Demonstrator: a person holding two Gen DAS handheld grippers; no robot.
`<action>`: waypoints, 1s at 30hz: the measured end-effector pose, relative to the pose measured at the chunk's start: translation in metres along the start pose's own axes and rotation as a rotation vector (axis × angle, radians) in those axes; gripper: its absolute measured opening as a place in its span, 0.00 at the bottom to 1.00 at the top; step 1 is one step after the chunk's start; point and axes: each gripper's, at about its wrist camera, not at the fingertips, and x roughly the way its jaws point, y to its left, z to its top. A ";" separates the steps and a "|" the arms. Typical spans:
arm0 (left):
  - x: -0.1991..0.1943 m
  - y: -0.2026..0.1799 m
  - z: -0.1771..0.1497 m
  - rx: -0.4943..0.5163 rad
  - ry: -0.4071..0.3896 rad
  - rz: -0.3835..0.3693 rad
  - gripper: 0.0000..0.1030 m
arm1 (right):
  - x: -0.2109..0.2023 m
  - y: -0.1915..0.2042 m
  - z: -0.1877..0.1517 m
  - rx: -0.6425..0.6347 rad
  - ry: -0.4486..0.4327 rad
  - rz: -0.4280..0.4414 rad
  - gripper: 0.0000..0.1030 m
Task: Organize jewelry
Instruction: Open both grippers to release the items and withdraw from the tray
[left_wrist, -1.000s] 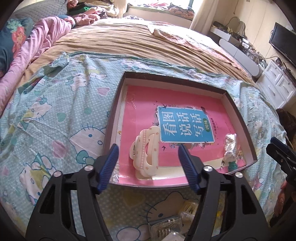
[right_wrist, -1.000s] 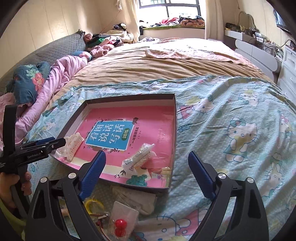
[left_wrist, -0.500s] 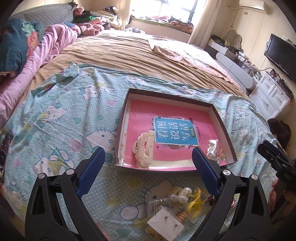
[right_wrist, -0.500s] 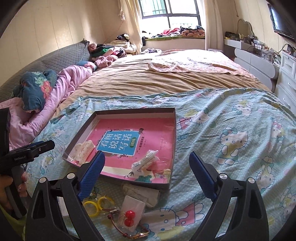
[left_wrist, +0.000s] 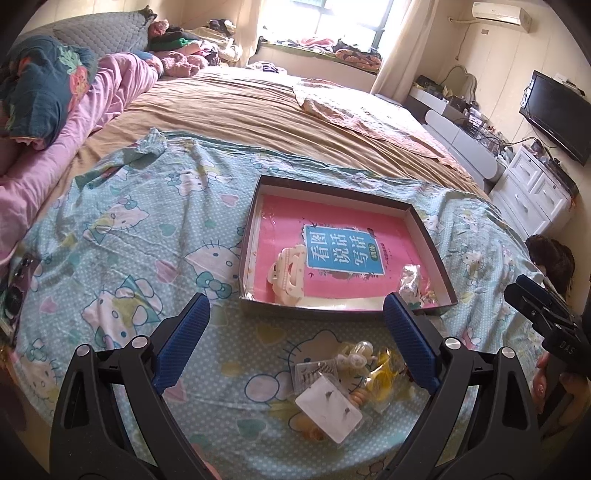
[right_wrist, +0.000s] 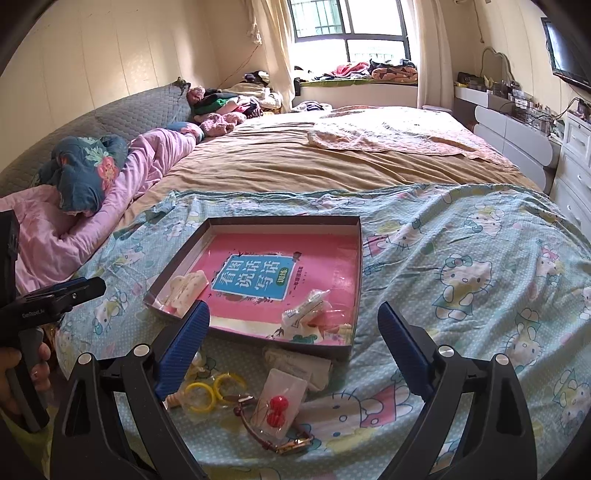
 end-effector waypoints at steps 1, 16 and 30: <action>-0.002 0.000 -0.002 -0.001 0.001 -0.001 0.85 | -0.001 0.002 -0.002 -0.003 0.004 0.001 0.89; -0.012 0.003 -0.030 -0.004 0.030 0.001 0.85 | -0.003 0.020 -0.029 -0.035 0.060 0.029 0.89; 0.004 -0.001 -0.062 -0.008 0.118 -0.002 0.85 | 0.006 0.019 -0.053 -0.028 0.118 0.045 0.89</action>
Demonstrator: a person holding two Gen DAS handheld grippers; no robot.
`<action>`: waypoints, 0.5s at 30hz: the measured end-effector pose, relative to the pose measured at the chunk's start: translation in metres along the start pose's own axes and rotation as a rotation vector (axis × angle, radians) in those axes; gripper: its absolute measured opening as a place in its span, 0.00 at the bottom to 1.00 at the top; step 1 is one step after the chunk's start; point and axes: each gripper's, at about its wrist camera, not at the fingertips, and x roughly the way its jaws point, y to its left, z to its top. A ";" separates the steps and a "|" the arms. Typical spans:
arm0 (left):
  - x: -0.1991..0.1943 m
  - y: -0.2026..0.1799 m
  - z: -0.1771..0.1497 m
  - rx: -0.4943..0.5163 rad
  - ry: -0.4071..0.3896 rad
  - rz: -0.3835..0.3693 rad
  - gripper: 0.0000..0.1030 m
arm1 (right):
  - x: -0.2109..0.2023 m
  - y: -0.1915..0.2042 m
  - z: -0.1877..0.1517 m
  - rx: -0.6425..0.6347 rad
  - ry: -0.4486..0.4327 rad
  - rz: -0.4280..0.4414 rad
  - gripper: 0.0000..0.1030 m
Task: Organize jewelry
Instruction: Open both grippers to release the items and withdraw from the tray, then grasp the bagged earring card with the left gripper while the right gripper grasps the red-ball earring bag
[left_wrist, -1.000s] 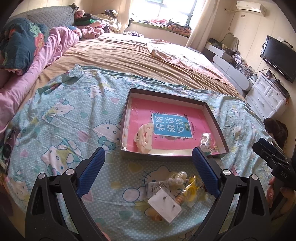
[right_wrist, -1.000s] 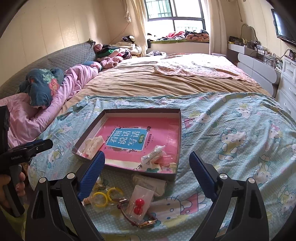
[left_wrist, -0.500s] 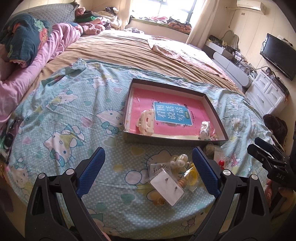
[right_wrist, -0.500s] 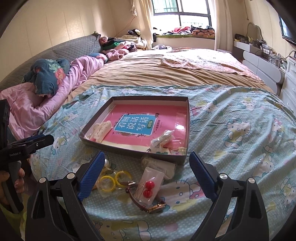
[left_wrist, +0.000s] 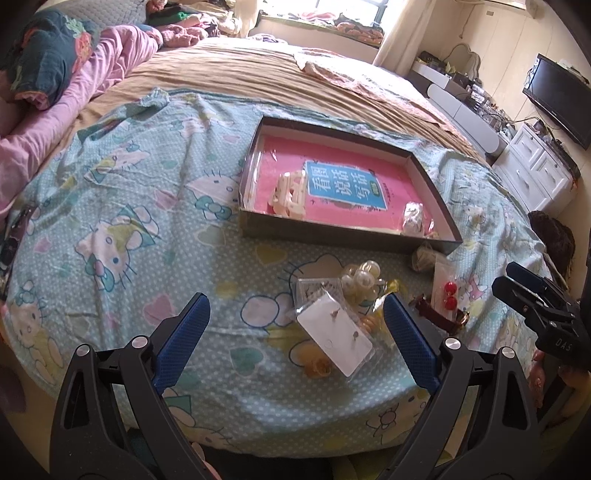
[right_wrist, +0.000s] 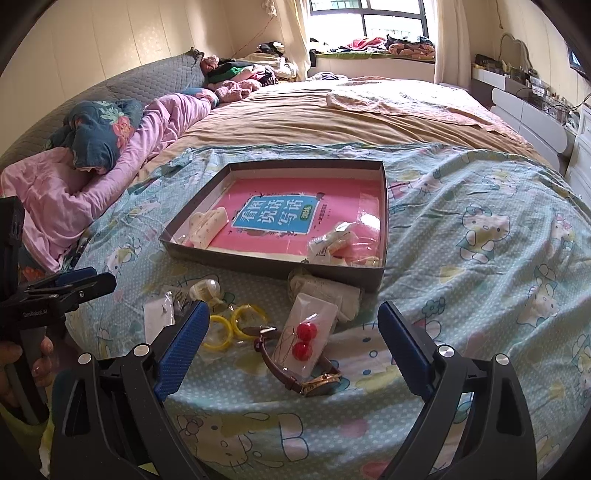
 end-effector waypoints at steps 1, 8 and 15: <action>0.002 0.000 -0.002 -0.002 0.009 -0.005 0.85 | 0.001 0.000 -0.001 0.000 0.003 0.001 0.89; 0.025 -0.006 -0.019 -0.044 0.095 -0.074 0.85 | 0.009 -0.002 -0.010 0.004 0.028 0.008 0.89; 0.046 -0.013 -0.025 -0.091 0.156 -0.132 0.82 | 0.016 -0.009 -0.015 0.021 0.046 0.006 0.89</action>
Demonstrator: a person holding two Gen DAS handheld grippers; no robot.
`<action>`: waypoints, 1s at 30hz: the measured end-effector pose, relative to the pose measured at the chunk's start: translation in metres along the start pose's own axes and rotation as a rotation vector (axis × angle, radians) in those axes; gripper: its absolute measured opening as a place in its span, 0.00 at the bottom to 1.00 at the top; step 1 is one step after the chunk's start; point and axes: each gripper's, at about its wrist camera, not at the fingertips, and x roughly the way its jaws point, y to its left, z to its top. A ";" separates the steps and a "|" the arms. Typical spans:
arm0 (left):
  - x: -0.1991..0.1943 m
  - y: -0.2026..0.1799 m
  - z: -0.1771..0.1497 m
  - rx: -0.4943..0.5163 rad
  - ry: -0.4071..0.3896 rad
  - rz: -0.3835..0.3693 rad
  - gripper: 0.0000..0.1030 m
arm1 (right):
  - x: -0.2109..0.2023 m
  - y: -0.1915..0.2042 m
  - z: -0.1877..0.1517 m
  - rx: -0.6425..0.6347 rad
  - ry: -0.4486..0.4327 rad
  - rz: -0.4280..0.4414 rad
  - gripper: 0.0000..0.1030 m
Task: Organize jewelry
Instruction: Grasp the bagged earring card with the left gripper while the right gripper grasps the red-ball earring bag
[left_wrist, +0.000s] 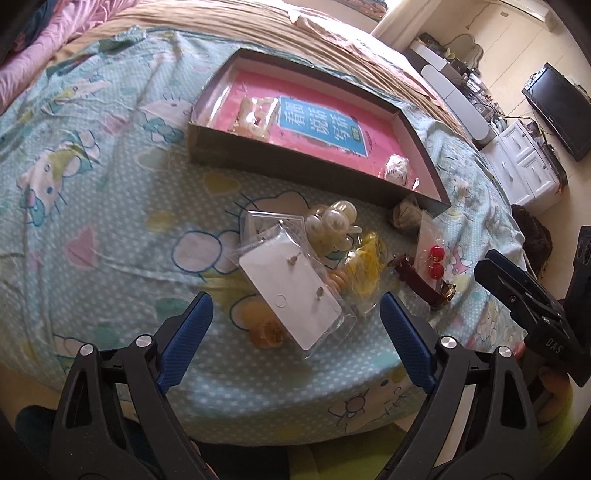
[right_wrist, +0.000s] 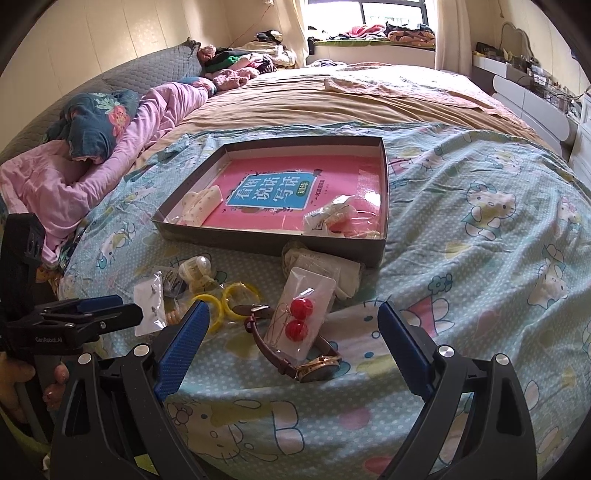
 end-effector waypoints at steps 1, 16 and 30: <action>0.003 0.000 0.000 -0.005 0.005 -0.004 0.82 | 0.001 -0.001 0.000 0.003 0.001 -0.001 0.89; 0.015 0.010 0.005 -0.043 0.013 -0.003 0.23 | 0.029 -0.009 -0.002 0.053 0.066 0.002 0.87; -0.012 0.017 0.005 -0.025 -0.039 -0.024 0.15 | 0.056 -0.009 -0.003 0.112 0.148 0.039 0.43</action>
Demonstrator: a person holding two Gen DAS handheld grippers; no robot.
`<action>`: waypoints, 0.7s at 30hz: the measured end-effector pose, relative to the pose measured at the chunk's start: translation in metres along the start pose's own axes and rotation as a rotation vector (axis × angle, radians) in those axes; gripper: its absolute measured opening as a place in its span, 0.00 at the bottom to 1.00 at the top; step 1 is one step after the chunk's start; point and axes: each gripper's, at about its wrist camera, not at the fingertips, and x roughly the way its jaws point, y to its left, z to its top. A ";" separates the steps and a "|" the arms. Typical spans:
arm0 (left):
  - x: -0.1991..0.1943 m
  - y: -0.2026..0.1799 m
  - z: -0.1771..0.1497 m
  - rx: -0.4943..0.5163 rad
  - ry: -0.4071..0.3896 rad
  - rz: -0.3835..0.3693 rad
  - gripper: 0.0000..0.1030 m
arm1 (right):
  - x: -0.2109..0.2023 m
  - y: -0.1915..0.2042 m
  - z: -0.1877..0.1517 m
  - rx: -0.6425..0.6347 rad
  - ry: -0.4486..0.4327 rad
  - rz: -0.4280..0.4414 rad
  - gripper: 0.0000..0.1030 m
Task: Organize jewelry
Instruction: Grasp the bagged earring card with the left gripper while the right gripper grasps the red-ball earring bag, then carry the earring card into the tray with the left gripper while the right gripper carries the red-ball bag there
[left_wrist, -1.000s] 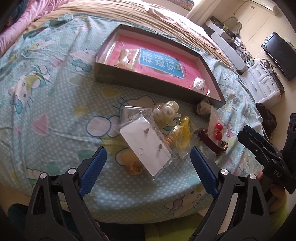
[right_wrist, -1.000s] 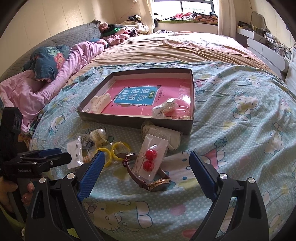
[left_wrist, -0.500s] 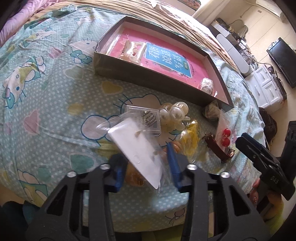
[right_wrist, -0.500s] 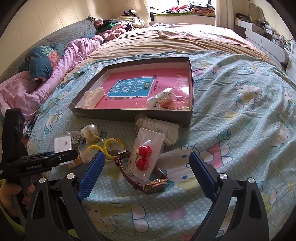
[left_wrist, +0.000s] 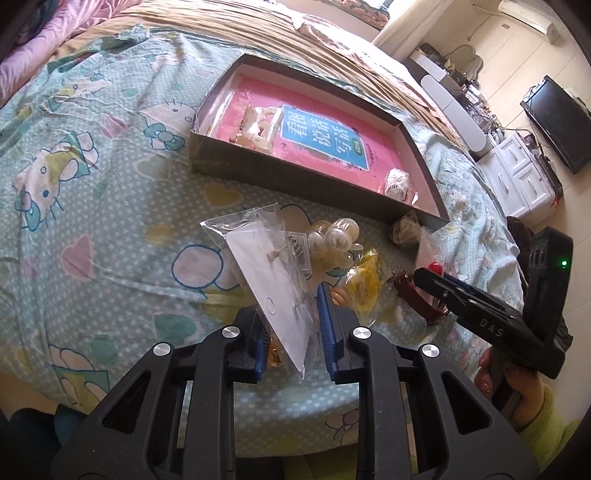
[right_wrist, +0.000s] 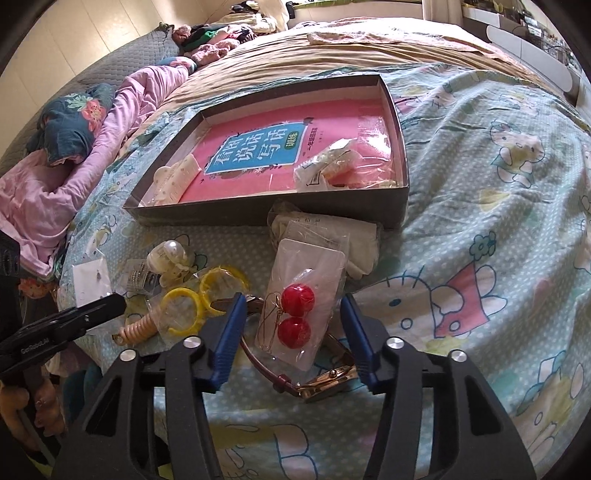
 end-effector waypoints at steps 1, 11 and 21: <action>-0.002 0.001 0.000 -0.004 -0.005 -0.002 0.15 | 0.001 0.000 0.000 0.001 0.006 0.002 0.37; -0.017 0.002 0.006 -0.002 -0.048 0.006 0.15 | -0.010 0.001 0.000 -0.010 -0.037 0.012 0.33; -0.021 -0.001 0.008 0.017 -0.063 0.014 0.15 | -0.033 0.001 0.008 -0.016 -0.102 0.011 0.31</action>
